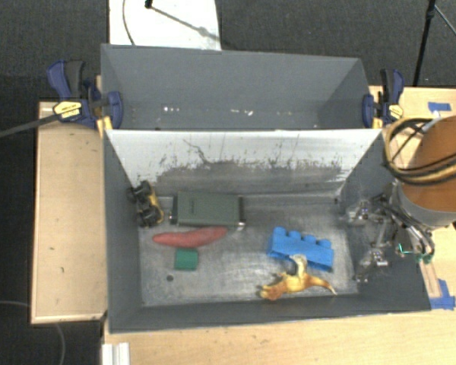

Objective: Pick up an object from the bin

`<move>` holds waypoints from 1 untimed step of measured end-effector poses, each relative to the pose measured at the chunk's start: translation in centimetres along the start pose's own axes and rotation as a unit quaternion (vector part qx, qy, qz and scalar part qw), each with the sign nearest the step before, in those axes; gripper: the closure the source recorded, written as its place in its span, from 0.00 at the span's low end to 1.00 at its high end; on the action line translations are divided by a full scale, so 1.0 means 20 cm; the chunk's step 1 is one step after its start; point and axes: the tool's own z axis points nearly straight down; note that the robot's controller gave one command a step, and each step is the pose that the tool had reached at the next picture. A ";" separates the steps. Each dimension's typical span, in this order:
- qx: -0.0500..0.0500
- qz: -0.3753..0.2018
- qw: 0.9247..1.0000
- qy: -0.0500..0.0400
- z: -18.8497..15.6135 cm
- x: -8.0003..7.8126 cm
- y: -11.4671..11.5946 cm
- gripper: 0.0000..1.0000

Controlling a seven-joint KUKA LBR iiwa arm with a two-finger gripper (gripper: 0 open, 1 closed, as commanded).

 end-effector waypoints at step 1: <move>0.000 -0.001 1.000 0.000 0.00 0.00 0.00 0.00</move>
Offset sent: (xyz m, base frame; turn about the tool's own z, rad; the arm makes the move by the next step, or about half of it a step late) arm 0.0005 0.0004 0.0057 -0.2015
